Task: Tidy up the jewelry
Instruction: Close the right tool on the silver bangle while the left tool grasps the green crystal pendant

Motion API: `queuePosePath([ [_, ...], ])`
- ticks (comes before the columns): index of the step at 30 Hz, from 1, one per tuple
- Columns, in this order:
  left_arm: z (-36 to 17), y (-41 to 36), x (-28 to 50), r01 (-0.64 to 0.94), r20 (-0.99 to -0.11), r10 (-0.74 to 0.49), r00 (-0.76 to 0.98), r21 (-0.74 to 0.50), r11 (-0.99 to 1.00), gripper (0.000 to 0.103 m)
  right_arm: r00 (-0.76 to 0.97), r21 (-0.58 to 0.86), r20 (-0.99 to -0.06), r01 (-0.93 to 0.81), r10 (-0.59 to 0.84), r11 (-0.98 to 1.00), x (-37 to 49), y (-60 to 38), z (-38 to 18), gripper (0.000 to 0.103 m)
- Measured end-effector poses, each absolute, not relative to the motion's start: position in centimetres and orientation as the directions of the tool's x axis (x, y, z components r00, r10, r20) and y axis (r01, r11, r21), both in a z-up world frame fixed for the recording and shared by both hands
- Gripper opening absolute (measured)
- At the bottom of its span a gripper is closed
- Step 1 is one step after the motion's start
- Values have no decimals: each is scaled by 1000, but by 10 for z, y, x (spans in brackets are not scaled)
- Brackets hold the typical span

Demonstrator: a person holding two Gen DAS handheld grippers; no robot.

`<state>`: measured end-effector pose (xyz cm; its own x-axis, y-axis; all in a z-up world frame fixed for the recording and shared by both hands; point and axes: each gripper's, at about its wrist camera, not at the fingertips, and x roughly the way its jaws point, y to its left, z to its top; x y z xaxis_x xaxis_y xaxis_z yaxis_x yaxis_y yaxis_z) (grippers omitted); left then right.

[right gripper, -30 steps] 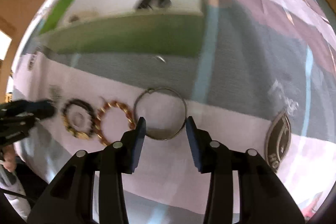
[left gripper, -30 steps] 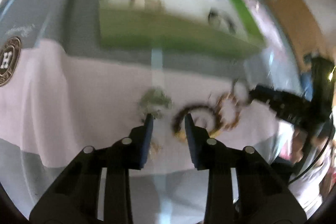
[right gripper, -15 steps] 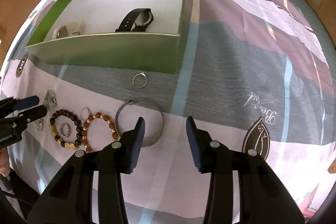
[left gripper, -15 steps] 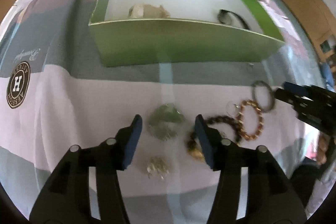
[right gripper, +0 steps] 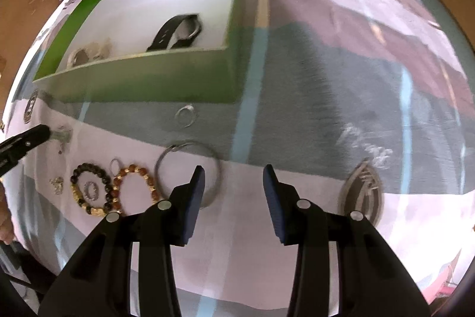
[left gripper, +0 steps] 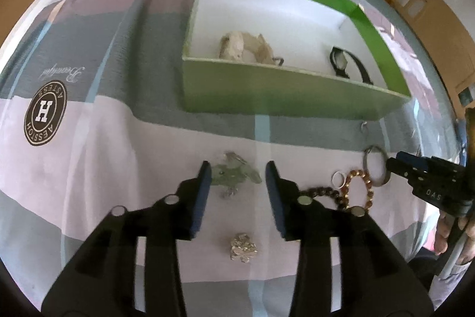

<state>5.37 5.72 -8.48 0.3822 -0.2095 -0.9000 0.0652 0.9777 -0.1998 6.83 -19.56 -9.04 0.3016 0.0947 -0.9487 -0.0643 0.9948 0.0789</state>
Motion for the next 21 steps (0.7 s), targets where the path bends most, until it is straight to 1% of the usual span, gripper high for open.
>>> queuePosePath([
  [1,-86,56,54,67,-902,-204,381,-193,979,47,294,75,-951,-80,95,994,69,-190,-94,36],
  [2,-85,54,53,65,-902,-204,380,-194,979,49,288,52,-954,-97,78,994,70,-185,-97,18],
  [3,-84,55,51,58,-901,-207,381,-200,978,50,278,26,-959,-111,57,993,70,-180,-101,11],
  [4,-84,58,52,48,-899,-213,383,-211,976,50,273,12,-961,-119,44,993,69,-176,-104,6],
  [6,-81,62,53,31,-894,-220,391,-226,974,50,295,-8,-955,-133,32,991,68,-172,-101,4],
  [7,-79,64,53,23,-891,-221,396,-231,973,52,307,5,-950,-133,46,991,68,-172,-97,3],
  [9,-77,68,53,9,-887,-223,405,-240,971,54,340,51,-936,-116,88,992,68,-179,-86,3],
  [11,-78,70,54,1,-888,-220,404,-240,971,56,367,67,-924,-110,104,992,67,-183,-78,3],
  [15,-83,68,57,0,-893,-218,394,-238,971,58,366,62,-927,-66,82,996,70,-193,-83,4],
  [16,-82,69,56,1,-893,-218,395,-237,972,58,345,57,-936,-58,74,997,73,-194,-87,9],
  [17,-82,69,56,1,-892,-219,396,-238,971,60,337,56,-939,-51,70,997,68,-195,-88,17],
  [18,-82,69,56,0,-891,-218,398,-238,971,61,342,58,-937,-46,70,997,68,-196,-86,19],
  [20,-82,70,57,-9,-892,-204,402,-227,974,66,361,51,-930,-51,66,997,66,-196,-82,29],
  [21,-83,71,58,-15,-894,-195,404,-219,976,66,366,47,-928,-51,62,998,67,-196,-80,31],
])
